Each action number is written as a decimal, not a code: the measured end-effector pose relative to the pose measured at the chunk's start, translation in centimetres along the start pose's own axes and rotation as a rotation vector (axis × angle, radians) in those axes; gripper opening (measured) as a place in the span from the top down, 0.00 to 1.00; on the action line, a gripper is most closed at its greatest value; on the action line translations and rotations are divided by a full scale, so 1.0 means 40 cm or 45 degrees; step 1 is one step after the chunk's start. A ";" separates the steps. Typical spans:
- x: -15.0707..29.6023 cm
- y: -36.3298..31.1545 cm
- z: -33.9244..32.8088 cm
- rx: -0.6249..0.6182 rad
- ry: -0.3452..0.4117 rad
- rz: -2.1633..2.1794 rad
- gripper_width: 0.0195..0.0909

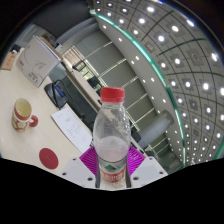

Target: Pour water

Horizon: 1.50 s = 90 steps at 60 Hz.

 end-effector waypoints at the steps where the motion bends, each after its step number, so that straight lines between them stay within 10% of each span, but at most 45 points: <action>1: 0.025 -0.010 0.006 0.004 0.021 -0.055 0.79; 17: 0.221 -0.239 0.101 0.092 0.189 -0.938 0.80; 42: 0.195 -0.360 0.143 0.178 0.191 -1.500 0.79; 75: 0.084 -0.300 0.116 0.356 -0.149 0.735 0.79; 90: -0.019 -0.407 0.127 0.473 -0.135 1.080 0.79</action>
Point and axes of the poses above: the point between the fingertips, and its own axes, seen from behind it with the camera up: y to the right, x up, z forward, the way the camera looks, the point moved 2 cm from there along -z, backward, against the way the camera looks, and after that the axes turned 9 degrees about y, right-handed, at the moved point
